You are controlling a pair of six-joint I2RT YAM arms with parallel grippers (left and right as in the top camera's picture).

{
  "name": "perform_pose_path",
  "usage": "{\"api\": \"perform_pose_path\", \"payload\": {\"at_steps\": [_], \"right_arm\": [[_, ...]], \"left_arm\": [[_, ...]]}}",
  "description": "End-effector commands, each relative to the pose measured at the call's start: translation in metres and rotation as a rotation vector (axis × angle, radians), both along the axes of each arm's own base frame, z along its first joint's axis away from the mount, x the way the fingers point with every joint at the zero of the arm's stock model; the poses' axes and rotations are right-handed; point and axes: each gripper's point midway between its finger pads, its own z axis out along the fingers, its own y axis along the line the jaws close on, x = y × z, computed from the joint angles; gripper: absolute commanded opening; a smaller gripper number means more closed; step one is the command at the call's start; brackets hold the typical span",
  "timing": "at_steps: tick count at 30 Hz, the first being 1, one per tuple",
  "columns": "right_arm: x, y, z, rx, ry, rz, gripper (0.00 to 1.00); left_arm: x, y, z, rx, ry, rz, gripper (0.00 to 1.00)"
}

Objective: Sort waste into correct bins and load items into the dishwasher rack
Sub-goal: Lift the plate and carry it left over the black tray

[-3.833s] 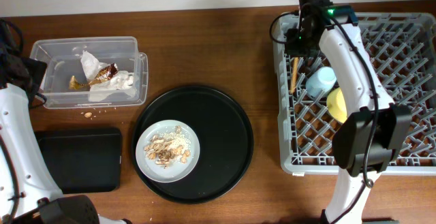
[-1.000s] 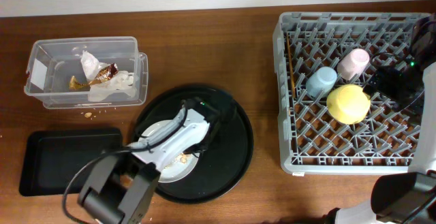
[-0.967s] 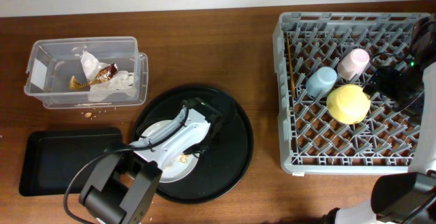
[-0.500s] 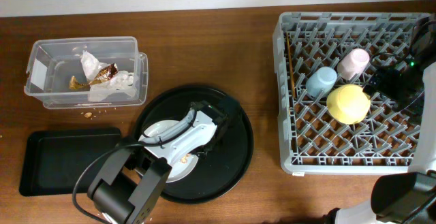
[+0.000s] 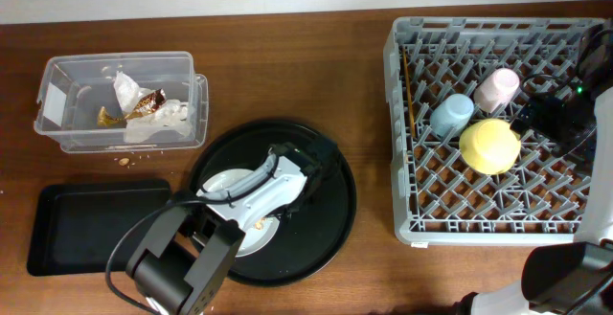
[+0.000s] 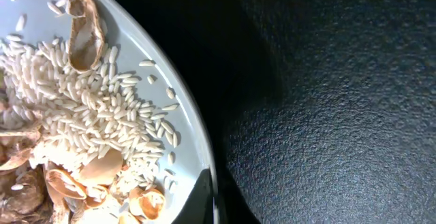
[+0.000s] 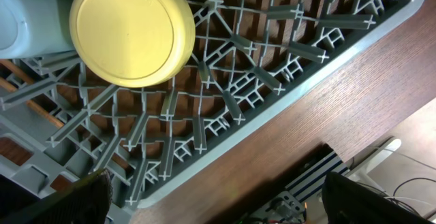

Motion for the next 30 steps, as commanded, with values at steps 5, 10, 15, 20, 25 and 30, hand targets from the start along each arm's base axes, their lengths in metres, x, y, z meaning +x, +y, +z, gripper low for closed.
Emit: {"api": "perform_pose_path", "payload": {"at_steps": [5,10,15,20,25,30], "right_arm": [[-0.002,-0.002,0.002,-0.007,-0.005,-0.015,0.99],[-0.002,-0.002,0.002,-0.007,-0.005,-0.015,0.99],[-0.002,-0.002,0.002,-0.007,-0.005,-0.015,0.99],[-0.002,-0.002,0.002,-0.007,-0.005,-0.015,0.99],[-0.002,-0.002,0.002,-0.007,-0.005,-0.015,0.99],[-0.002,-0.002,0.002,-0.007,-0.005,-0.015,0.99]], "left_arm": [[-0.004,0.011,0.021,0.095,0.053,0.009,0.01],[0.009,0.018,0.072,0.155,0.051,0.020,0.01],[0.028,0.042,0.113,0.125,0.023,0.120,0.01],[0.049,0.113,0.145,0.045,-0.045,0.335,0.01],[0.069,0.179,0.148,-0.182,-0.051,0.507,0.01],[0.081,0.216,0.151,-0.420,-0.083,0.553,0.01]]}}
